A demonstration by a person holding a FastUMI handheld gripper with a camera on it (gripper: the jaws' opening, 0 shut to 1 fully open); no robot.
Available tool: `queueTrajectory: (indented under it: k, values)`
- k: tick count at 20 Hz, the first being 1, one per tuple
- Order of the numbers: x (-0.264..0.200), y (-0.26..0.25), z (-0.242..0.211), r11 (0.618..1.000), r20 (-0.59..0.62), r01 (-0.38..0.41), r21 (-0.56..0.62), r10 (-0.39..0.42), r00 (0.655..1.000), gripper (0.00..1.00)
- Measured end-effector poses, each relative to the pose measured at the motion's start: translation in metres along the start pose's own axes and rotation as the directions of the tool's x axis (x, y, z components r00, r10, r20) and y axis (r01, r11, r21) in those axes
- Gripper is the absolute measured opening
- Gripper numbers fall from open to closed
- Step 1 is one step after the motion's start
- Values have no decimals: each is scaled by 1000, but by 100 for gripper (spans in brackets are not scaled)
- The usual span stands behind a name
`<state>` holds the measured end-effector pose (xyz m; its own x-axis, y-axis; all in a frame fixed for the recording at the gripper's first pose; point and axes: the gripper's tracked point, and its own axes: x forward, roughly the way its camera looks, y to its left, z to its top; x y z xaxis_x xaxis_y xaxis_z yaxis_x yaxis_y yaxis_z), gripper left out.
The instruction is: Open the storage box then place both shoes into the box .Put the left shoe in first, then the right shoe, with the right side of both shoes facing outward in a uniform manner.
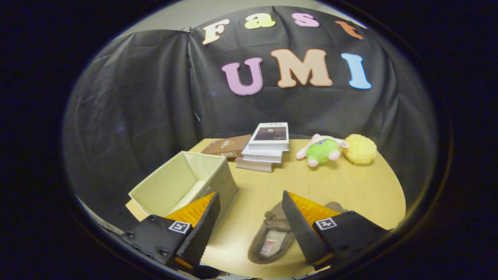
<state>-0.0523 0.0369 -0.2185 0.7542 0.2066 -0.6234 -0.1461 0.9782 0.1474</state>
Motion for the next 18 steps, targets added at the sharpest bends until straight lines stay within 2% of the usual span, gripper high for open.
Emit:
queueTrajectory:
  k: [7, 14, 16, 18]
  values:
    - [13, -51, -68, 999, -156, 40, -10, -41, 987, 100]
    - [38, -63, -130, 999, -327, 21, 26, -12, 945, 99]
    - [44, -58, -141, 998, -374, 3, 61, 20, 927, 81]
    - [48, -61, -146, 998, -403, 12, 65, 15, 915, 63]
